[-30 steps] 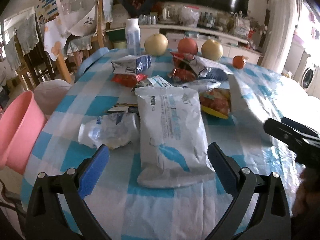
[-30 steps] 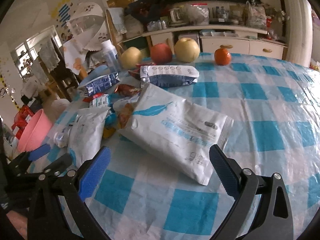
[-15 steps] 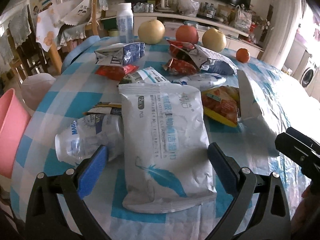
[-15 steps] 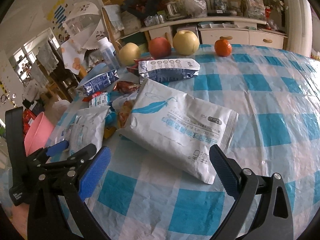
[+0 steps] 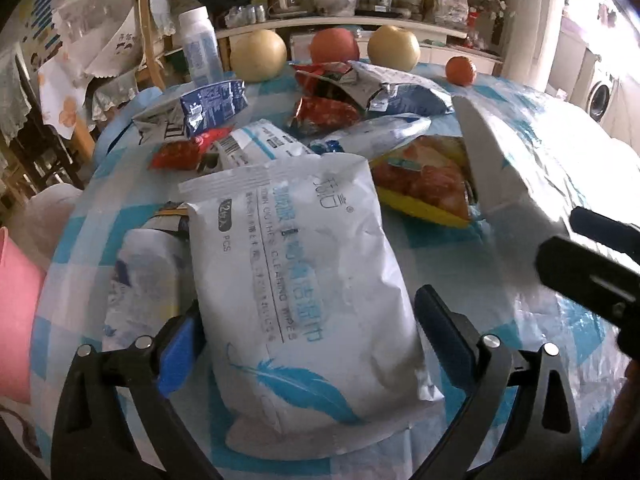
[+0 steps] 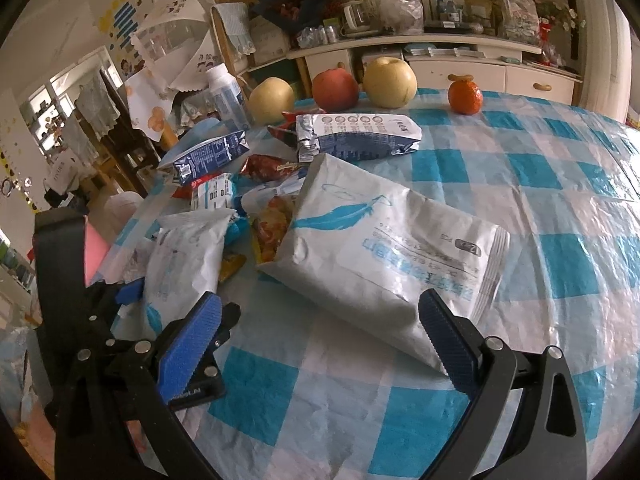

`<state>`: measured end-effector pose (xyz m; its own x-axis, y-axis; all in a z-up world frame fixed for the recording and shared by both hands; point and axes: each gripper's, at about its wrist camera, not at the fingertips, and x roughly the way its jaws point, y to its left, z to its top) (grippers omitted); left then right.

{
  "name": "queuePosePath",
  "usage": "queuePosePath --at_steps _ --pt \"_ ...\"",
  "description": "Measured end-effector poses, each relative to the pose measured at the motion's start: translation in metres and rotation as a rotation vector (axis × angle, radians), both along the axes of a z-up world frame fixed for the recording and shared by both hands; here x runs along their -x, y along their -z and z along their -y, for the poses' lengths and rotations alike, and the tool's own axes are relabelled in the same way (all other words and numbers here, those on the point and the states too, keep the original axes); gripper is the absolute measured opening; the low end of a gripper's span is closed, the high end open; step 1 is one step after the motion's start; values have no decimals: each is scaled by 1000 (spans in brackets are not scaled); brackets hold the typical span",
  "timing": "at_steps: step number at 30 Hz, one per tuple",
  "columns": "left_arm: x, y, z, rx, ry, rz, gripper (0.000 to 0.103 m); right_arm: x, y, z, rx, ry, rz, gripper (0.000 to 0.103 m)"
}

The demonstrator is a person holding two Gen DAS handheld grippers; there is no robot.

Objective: Collect trash
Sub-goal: 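Lower the left tool onto the white wipes package and close it, then carry the wipes package to the bucket with left tool while right grasps white wrapper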

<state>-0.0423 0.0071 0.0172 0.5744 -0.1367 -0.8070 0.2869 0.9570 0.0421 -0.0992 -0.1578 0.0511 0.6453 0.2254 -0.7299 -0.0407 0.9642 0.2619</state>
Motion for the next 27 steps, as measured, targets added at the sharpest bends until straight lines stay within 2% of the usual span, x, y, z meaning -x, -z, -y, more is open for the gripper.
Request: queuePosePath --at_steps 1,4,6,15,21,23,27 --pt "-1 -1 -3 12 -8 -4 88 0 1 -2 6 0 -3 98" --pt "-4 -5 -14 52 -39 -8 80 -2 2 -4 15 2 -5 98" --pt "-4 -7 -19 72 -46 -11 78 -3 2 -5 11 3 -4 98" --pt "6 -32 -50 156 -53 19 77 -7 -2 -21 8 -14 14 98" --pt "9 -62 -95 226 -119 74 77 -8 -5 -42 -9 -49 20 98" --pt "10 -71 -114 247 -151 96 77 -8 -6 -56 14 -75 30 98" --pt "10 -77 -142 248 -215 126 77 -5 -6 -83 47 -125 48 98"
